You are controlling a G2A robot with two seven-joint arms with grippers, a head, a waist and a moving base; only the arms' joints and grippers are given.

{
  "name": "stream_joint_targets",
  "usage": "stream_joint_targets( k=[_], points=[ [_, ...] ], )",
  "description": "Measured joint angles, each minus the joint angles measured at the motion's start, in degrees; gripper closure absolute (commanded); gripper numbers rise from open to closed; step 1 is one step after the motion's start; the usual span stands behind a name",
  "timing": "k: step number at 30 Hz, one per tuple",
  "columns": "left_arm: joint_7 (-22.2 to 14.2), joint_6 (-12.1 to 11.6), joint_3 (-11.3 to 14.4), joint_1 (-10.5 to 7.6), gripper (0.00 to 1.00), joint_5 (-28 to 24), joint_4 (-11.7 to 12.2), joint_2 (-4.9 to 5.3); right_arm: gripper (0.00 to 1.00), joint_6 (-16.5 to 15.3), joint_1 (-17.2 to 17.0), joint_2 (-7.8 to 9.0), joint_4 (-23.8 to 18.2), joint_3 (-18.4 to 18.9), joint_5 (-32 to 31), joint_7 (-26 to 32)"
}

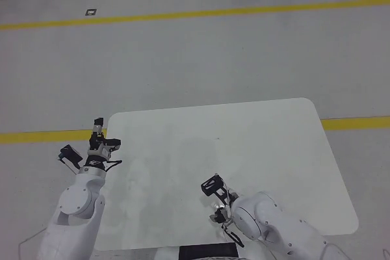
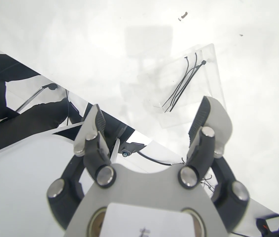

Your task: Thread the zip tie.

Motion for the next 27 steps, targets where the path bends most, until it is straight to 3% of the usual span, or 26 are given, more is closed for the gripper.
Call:
stream_joint_targets(
  k=[20,27],
  points=[
    [0.0,0.0,0.0,0.0,0.0,0.0,0.0,0.0,0.79,0.2,-1.5,-1.53,1.8,1.9,-4.1,-0.7],
    [0.0,0.0,0.0,0.0,0.0,0.0,0.0,0.0,0.83,0.2,-1.6,-2.29,3.6,1.9,-6.0,-0.9]
  ],
)
